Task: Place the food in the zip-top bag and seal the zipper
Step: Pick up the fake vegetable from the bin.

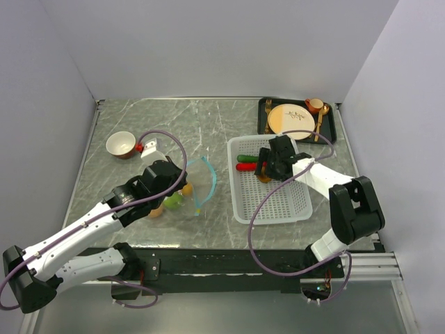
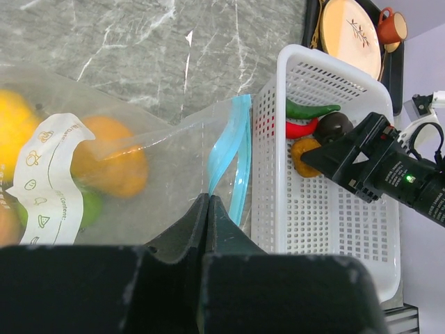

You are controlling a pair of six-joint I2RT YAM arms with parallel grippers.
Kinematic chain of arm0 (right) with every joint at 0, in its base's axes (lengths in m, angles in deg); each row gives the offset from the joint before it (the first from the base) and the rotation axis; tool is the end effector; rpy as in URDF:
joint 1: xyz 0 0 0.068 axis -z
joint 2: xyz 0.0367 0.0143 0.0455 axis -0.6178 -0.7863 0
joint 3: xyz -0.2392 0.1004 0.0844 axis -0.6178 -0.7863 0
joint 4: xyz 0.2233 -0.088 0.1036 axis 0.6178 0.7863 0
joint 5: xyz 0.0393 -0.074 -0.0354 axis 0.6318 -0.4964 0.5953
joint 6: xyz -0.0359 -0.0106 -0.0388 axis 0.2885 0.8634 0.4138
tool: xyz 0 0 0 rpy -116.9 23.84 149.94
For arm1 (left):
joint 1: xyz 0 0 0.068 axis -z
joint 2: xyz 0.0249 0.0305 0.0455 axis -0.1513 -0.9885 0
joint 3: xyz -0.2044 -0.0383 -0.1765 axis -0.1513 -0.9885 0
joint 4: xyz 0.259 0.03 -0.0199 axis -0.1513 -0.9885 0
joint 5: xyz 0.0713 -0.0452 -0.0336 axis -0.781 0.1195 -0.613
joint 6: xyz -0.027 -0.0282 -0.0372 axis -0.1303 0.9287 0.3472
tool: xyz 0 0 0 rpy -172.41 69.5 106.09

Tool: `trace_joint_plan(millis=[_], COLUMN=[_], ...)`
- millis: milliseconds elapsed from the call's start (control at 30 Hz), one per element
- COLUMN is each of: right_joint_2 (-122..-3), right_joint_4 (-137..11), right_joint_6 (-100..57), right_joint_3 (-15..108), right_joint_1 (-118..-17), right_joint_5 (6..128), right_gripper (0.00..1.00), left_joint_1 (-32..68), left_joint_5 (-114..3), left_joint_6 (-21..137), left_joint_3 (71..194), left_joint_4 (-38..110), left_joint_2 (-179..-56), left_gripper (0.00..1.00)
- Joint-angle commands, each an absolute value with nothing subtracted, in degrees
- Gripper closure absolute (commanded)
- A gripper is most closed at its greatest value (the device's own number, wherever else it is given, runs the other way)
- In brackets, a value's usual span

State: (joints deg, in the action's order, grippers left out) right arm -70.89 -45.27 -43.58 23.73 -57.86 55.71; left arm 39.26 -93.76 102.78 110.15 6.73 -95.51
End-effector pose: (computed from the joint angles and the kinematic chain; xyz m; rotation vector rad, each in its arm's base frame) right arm 0.2949 0.1033 0.1891 0.2321 2.5450 0.2624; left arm 0.1481 -0.1377 0.3164 -0.4628 2.0313 -0.5876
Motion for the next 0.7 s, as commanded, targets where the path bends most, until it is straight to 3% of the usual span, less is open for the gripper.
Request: trace_joint_plan(millis=[0,267,567,667], right_joint_2=[-71.87,-72.93,-71.79,-71.96], right_joint_4=[-49.38,-51.4,-52.89,-50.97], right_joint_6=[-43.84,-44.45,-44.89,-43.05], right_joint_3=[23.76,22.97,22.26,23.75], right_joint_1=[-57.23,-57.05,-56.96,-57.05], right_joint_5=[57.5,58.38,63.82,67.6], right_gripper=[0.14,0.22,0.52,0.5], left_joint_1=[39.11,39.11,39.11,39.11], left_joint_5=[-94.52,-94.96,-94.79,-94.79], left_joint_6=[102.52,102.61,102.35,102.34], left_joint_3=[111.5,111.67,111.76,111.67], left_joint_4=[7.63,6.92,6.92,6.92], left_joint_2=[-94.97,-94.88,-94.97,-94.97], left_gripper=[0.97,0.97,0.97,0.97])
